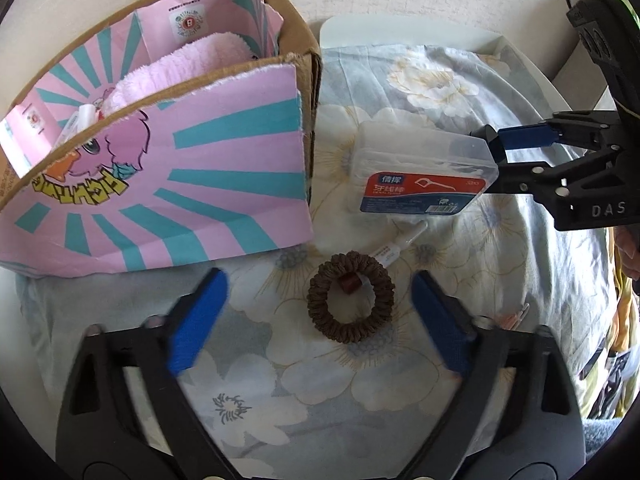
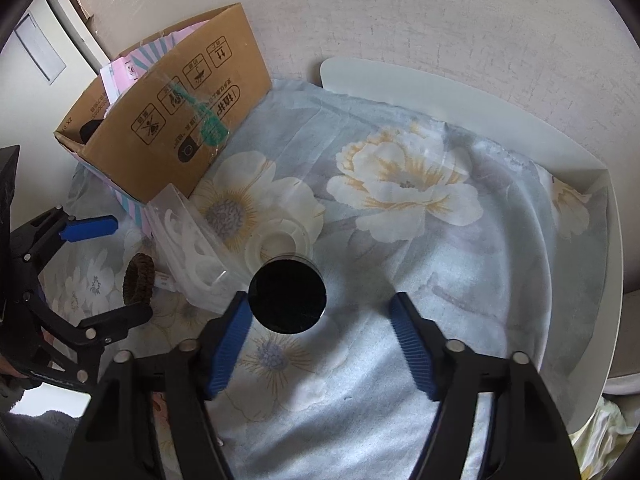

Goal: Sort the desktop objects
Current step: 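Grasp the brown hair tie with left gripper while right grasps black round cap, then carry the brown hair tie and black cap over the cardboard box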

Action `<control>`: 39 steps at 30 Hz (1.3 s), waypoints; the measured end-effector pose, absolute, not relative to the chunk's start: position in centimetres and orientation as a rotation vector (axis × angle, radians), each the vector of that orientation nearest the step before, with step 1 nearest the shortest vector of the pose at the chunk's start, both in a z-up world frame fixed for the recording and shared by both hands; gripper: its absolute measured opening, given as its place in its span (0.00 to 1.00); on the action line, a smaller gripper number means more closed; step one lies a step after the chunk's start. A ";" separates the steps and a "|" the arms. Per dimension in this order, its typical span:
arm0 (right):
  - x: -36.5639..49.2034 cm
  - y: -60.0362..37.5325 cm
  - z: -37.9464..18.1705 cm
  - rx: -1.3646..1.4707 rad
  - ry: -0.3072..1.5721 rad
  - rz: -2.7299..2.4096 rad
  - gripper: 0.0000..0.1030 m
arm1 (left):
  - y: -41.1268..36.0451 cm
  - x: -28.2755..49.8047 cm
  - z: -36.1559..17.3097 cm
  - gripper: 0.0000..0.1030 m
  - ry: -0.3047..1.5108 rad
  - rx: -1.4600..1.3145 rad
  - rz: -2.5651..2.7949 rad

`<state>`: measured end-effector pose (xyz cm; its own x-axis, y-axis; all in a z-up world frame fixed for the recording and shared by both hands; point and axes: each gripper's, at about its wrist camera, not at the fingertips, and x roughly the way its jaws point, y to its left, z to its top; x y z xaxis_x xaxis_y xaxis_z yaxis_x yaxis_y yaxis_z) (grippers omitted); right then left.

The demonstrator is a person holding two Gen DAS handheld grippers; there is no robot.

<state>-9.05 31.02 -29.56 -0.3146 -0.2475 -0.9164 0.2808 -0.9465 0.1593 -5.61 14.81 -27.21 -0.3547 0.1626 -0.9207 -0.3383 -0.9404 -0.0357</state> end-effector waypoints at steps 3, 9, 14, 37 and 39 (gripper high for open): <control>-9.2 30.8 -29.8 1.610 0.066 -2.300 0.49 | 14.8 -5.5 -27.5 0.60 0.217 -1.588 2.330; -9.3 30.7 -29.8 1.605 0.065 -2.279 0.31 | 14.9 -5.1 -27.5 0.32 0.204 -1.590 2.296; -9.1 30.9 -29.5 1.603 0.062 -2.296 0.31 | 14.5 -5.1 -27.1 0.15 0.140 -1.593 2.287; -6.3 31.6 -24.1 1.517 -0.092 -2.452 0.31 | 11.7 -4.7 -19.3 0.15 0.116 -1.404 2.394; -6.3 31.4 -22.8 1.492 -0.091 -2.481 0.31 | 11.1 -5.0 -17.8 0.15 0.110 -1.360 2.409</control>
<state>-6.35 31.36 -22.85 -0.4475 -0.2391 -0.8617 0.1757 -0.9683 0.1775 -4.97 11.15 -17.78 -0.4651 0.2791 -0.8401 -0.3544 -0.9283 -0.1122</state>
